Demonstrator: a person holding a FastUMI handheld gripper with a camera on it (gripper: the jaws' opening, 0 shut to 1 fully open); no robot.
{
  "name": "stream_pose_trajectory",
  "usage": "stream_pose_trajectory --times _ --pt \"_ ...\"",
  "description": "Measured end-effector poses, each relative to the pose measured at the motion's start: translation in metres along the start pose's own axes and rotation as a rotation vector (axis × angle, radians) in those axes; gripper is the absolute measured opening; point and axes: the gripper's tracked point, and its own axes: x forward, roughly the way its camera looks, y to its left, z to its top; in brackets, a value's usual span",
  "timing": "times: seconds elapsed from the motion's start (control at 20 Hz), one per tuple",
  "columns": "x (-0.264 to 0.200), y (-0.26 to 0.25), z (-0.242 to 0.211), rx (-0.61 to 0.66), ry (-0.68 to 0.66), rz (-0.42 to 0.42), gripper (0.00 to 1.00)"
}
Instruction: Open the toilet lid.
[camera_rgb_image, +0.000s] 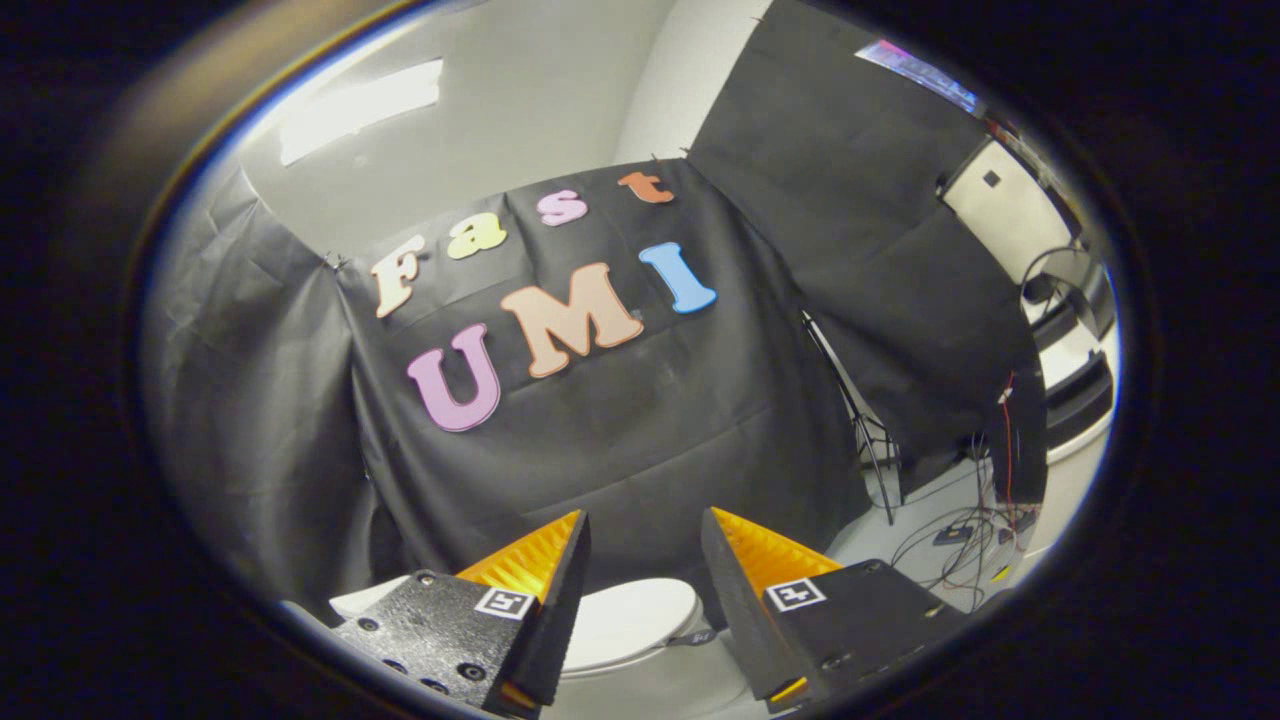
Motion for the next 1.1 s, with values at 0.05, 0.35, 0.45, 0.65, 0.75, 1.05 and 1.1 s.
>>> stream_pose_trajectory --times 0.05,0.35,0.45,0.65,0.75,1.05,1.1 --pt "0.004 -0.003 -0.003 0.038 -0.002 -0.001 0.69" --pt "0.039 -0.029 -0.064 0.276 0.059 -0.042 0.69" --pt "0.052 -0.033 -0.088 0.336 0.106 -0.054 0.66" --pt "0.074 -0.040 -0.137 0.449 0.200 -0.088 0.67" --pt "0.082 -0.048 -0.167 0.534 0.234 -0.128 0.63" --pt "0.110 -0.059 -0.232 0.768 0.280 -0.174 0.59" --pt "0.119 -0.063 -0.242 0.789 0.295 -0.183 0.59"
